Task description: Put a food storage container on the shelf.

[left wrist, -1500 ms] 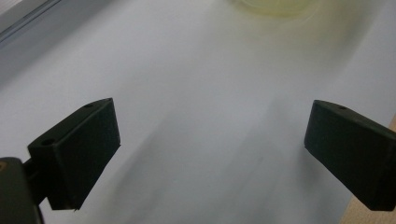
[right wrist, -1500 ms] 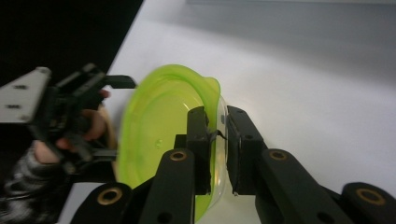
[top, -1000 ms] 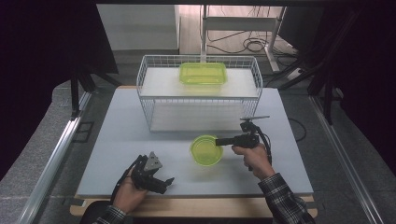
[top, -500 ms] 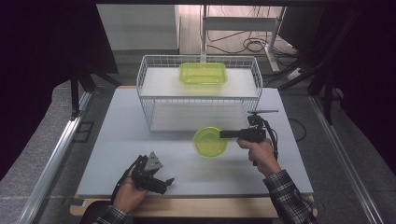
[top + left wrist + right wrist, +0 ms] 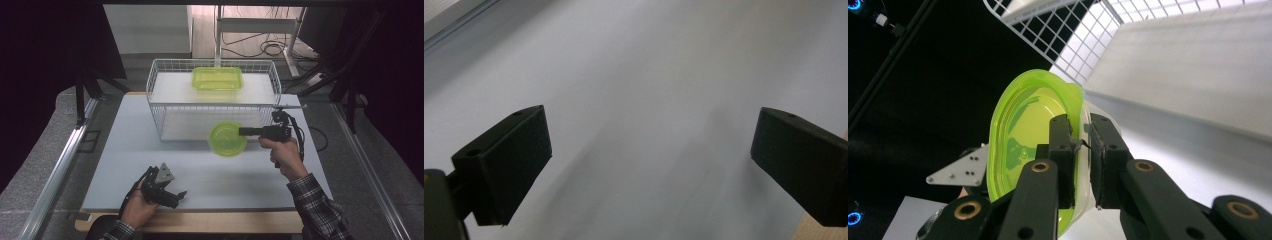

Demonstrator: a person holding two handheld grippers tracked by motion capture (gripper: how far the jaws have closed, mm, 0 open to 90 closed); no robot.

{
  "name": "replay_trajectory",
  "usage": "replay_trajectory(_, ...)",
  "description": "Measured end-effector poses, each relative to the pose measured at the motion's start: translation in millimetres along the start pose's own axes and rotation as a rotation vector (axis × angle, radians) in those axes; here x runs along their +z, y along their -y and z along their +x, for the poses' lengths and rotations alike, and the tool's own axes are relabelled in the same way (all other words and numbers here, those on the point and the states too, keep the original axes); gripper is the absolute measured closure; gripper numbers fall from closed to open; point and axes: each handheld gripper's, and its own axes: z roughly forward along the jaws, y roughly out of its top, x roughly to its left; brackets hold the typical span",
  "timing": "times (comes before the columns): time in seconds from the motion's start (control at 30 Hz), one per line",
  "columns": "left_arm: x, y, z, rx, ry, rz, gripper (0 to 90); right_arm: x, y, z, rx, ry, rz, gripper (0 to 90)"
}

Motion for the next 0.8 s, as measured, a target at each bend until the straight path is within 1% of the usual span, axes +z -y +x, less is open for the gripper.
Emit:
replay_trajectory(0.1,0.0,-0.1,-0.1,0.001,0.000,0.000,2.8,-3.0,-4.8,2.8,-0.002,0.000,-0.011,81.3)
replay_trajectory(0.13,0.1,0.0,-0.1,0.000,-0.001,-0.001,2.8,-5.9,-9.7,5.8,-0.003,0.002,-0.021,81.4)
replay_trajectory(0.17,0.1,0.0,-0.1,0.000,-0.001,-0.001,2.8,-5.9,-9.7,5.8,-0.003,0.002,-0.021,81.4)
replay_trajectory(0.2,0.2,0.0,0.0,0.000,-0.001,-0.001,2.8,-9.4,-15.6,9.3,-0.005,0.000,-0.033,81.4)
replay_trajectory(0.23,0.2,0.0,0.0,0.000,-0.001,-0.001,2.8,-9.4,-15.6,9.3,-0.005,0.000,-0.033,81.4)
replay_trajectory(0.27,0.2,0.0,0.0,0.000,-0.001,-0.001,2.8,-13.2,-21.6,12.9,-0.008,0.001,-0.043,81.3)
replay_trajectory(0.3,0.2,0.0,0.0,0.000,-0.001,-0.001,2.8,-13.2,-21.6,12.9,-0.008,0.001,-0.043,81.3)
replay_trajectory(0.33,0.3,0.0,0.0,0.000,0.000,0.000,2.8,-16.4,-27.4,16.4,-0.012,0.003,-0.052,81.3)
replay_trajectory(0.37,0.3,0.0,0.0,0.001,0.000,0.001,2.8,-16.4,-27.4,16.4,-0.012,0.003,-0.052,81.3)
replay_trajectory(0.4,0.5,0.1,0.0,0.002,0.001,0.001,2.8,-19.7,-33.3,19.6,-0.012,0.003,-0.062,81.4)
replay_trajectory(0.43,0.5,0.1,0.0,0.002,0.001,0.001,2.8,-19.7,-33.3,19.6,-0.012,0.003,-0.062,81.4)
replay_trajectory(0.67,0.6,0.1,0.3,0.002,0.001,0.001,2.8,-25.6,-52.5,28.3,-0.006,-0.007,-0.091,81.4)
replay_trajectory(0.7,0.7,0.1,0.3,0.002,0.001,0.001,2.8,-25.6,-52.5,28.3,-0.006,-0.007,-0.091,81.4)
replay_trajectory(0.73,0.7,0.2,0.4,0.002,0.002,0.001,2.8,-26.2,-58.4,31.2,-0.007,-0.010,-0.101,81.4)
replay_trajectory(0.77,0.7,0.2,0.5,0.003,0.002,0.002,2.8,-26.2,-58.4,31.2,-0.007,-0.010,-0.101,81.4)
replay_trajectory(0.8,0.5,0.1,0.6,0.003,0.004,0.004,2.6,-27.1,-64.0,34.2,-0.008,-0.011,-0.109,81.4)
